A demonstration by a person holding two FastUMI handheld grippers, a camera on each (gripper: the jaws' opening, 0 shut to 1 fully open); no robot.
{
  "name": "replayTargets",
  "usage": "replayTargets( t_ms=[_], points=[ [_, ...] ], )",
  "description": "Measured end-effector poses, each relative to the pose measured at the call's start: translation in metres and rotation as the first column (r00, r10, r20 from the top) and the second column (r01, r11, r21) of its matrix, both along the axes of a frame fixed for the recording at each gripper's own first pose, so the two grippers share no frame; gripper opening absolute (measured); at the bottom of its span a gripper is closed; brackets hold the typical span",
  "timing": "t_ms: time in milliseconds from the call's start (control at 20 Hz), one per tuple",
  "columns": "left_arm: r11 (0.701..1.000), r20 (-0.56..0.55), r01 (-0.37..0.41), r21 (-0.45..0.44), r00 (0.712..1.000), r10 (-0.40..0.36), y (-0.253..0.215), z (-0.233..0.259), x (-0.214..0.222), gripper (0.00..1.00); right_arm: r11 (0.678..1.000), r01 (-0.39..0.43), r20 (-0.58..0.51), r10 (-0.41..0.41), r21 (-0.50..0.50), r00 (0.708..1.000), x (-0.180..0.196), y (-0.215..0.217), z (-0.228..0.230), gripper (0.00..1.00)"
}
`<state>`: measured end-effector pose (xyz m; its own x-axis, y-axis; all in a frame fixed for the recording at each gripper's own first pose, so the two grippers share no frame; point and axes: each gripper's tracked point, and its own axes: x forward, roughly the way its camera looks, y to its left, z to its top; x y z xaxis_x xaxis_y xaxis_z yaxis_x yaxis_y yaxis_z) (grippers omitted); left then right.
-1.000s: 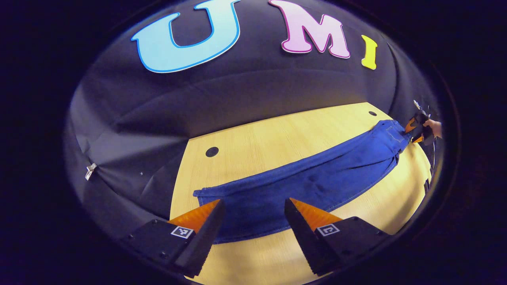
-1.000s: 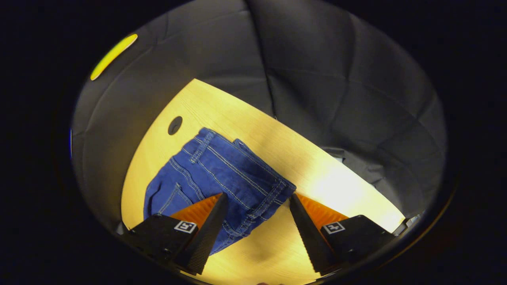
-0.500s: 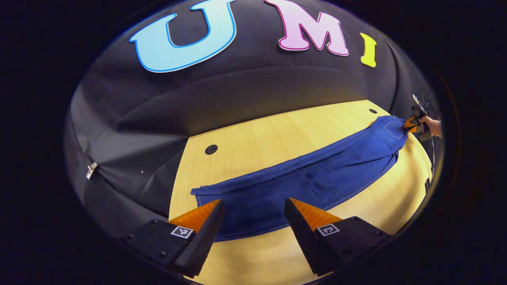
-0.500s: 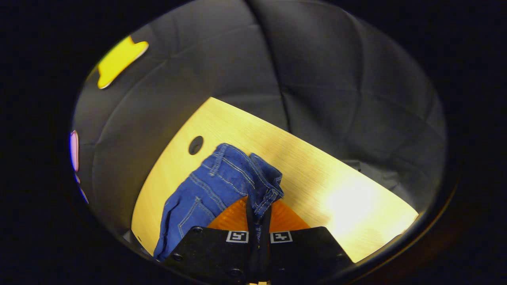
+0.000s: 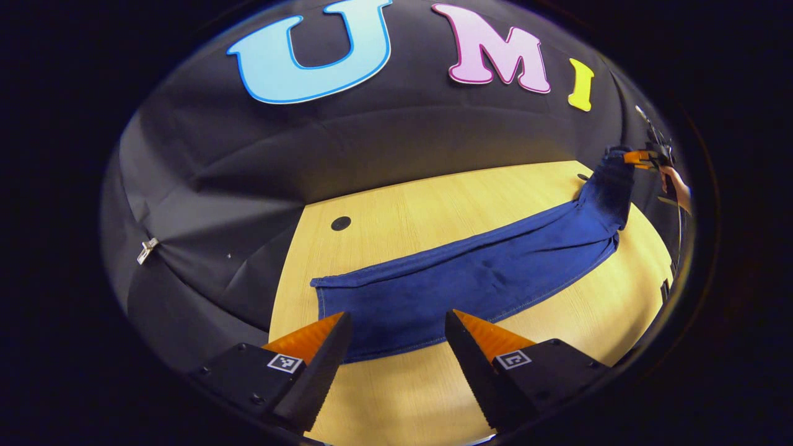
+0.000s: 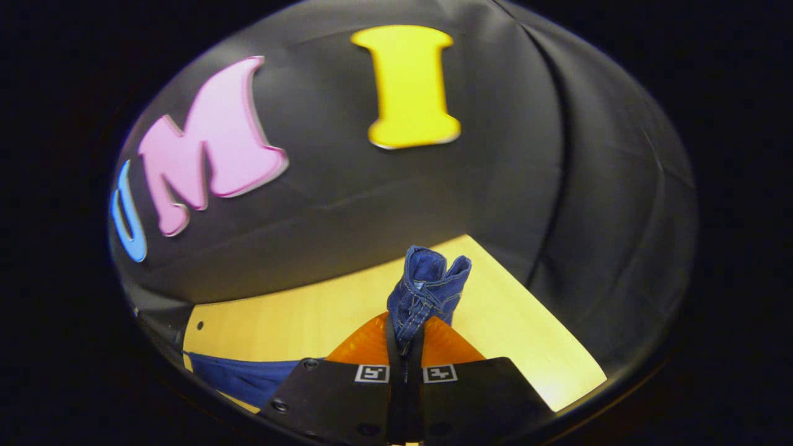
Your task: Grasp the waist and the cuffs of the jeans and fold them to make the two legs overlap; first hold the waist and fold one-third of the jeans toward the cuffs, then hold the cuffs and fold the remaining one-third in the same direction to finish folding.
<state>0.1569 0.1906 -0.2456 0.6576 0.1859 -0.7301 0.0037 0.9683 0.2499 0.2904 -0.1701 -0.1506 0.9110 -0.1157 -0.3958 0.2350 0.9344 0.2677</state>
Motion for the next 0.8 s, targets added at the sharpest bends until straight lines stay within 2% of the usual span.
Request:
replayTargets(
  t_ms=[150, 300, 400, 500, 550, 600, 700, 750, 800],
  points=[
    [1.000, 0.009, -0.013, 0.003, 1.000, 0.013, 0.013, 0.004, -0.020, 0.97, 0.987, -0.150, 0.057, 0.154, -0.058, 0.986, -0.042, 0.061, 0.020, 0.05],
    [0.998, -0.002, -0.056, -0.005, 0.998, 0.056, 0.030, 0.003, -0.050, 0.97, 0.942, -0.311, 0.017, 0.315, -0.127, 0.949, -0.095, 0.120, 0.016, 0.05],
    [0.996, -0.013, -0.091, -0.010, 0.996, 0.091, 0.038, 0.002, -0.068, 0.98, 0.898, -0.417, -0.057, 0.413, -0.142, 0.909, -0.124, 0.149, -0.015, 0.05],
    [0.992, -0.030, -0.125, -0.011, 0.992, 0.124, 0.044, 0.003, -0.086, 0.97, 0.841, -0.514, -0.162, 0.490, -0.172, 0.856, -0.151, 0.167, -0.056, 0.05],
    [0.990, -0.038, -0.138, -0.010, 0.990, 0.138, 0.047, 0.004, -0.094, 0.98, 0.803, -0.561, -0.216, 0.523, -0.200, 0.825, -0.165, 0.170, -0.074, 0.16],
    [0.989, -0.048, -0.150, -0.012, 0.988, 0.150, 0.047, 0.005, -0.100, 0.98, 0.764, -0.603, -0.266, 0.546, -0.231, 0.794, -0.179, 0.180, -0.091, 0.05],
    [0.984, -0.081, -0.175, -0.020, 0.982, 0.173, 0.049, 0.001, -0.110, 0.98, 0.703, -0.652, -0.334, 0.564, -0.285, 0.755, -0.190, 0.188, -0.114, 0.05],
    [0.982, -0.099, -0.190, -0.025, 0.978, 0.186, 0.051, -0.002, -0.114, 0.98, 0.686, -0.669, -0.350, 0.575, -0.287, 0.740, -0.202, 0.196, -0.121, 0.00],
    [0.979, -0.114, -0.201, -0.035, 0.974, 0.196, 0.050, -0.006, -0.116, 0.98, 0.676, -0.683, -0.357, 0.587, -0.276, 0.726, -0.204, 0.201, -0.122, 0.12]
  ],
)
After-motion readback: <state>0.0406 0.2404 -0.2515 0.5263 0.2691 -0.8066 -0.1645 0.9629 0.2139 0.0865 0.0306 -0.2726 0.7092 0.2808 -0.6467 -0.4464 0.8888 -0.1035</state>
